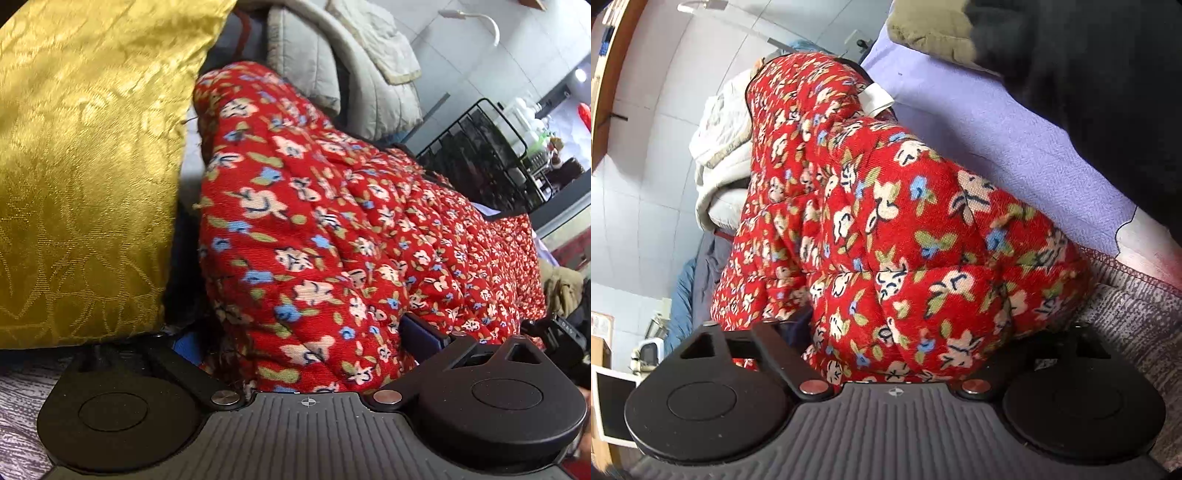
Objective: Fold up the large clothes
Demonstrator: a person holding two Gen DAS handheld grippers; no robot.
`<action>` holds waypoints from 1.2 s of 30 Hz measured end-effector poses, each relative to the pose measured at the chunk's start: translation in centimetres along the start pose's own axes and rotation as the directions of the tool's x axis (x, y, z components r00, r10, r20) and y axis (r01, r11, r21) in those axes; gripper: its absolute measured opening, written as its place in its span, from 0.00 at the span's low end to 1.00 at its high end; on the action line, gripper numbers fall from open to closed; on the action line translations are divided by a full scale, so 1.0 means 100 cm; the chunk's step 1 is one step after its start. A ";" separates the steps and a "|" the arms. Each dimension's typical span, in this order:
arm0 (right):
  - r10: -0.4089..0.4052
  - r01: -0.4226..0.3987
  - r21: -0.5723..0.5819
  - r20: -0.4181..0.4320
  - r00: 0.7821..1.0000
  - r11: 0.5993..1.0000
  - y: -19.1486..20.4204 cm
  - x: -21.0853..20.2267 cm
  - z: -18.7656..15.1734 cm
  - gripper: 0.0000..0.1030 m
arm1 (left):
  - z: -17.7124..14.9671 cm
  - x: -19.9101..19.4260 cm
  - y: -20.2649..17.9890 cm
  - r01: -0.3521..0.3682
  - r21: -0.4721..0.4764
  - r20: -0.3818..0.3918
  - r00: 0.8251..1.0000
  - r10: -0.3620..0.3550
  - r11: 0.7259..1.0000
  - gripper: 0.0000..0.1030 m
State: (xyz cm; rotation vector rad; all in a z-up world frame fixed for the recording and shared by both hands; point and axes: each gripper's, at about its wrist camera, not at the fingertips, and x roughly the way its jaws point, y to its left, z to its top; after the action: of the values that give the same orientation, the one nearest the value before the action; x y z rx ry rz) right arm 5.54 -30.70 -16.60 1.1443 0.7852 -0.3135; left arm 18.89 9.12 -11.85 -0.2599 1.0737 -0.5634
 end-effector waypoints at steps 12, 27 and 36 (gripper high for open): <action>-0.027 0.068 -0.477 0.091 0.995 0.876 0.110 -0.057 -0.004 0.44 | -0.014 -0.024 -0.030 -0.083 0.052 0.112 0.991 0.077 0.995 1.00; 0.038 0.103 -0.877 0.137 0.990 0.470 0.198 -0.164 -0.010 0.39 | -0.055 -0.017 -0.094 0.006 0.021 0.107 0.994 -0.008 1.000 1.00; 0.027 0.172 -0.913 0.196 0.980 0.370 0.219 -0.221 0.015 0.35 | -0.050 0.004 -0.158 0.149 0.050 0.108 0.982 -0.154 0.988 1.00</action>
State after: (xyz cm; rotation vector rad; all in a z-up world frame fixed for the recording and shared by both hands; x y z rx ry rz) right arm 3.77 -26.68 14.23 -0.0417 0.6785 0.0064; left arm 9.71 -3.90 -7.13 -0.3349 0.9378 -0.6993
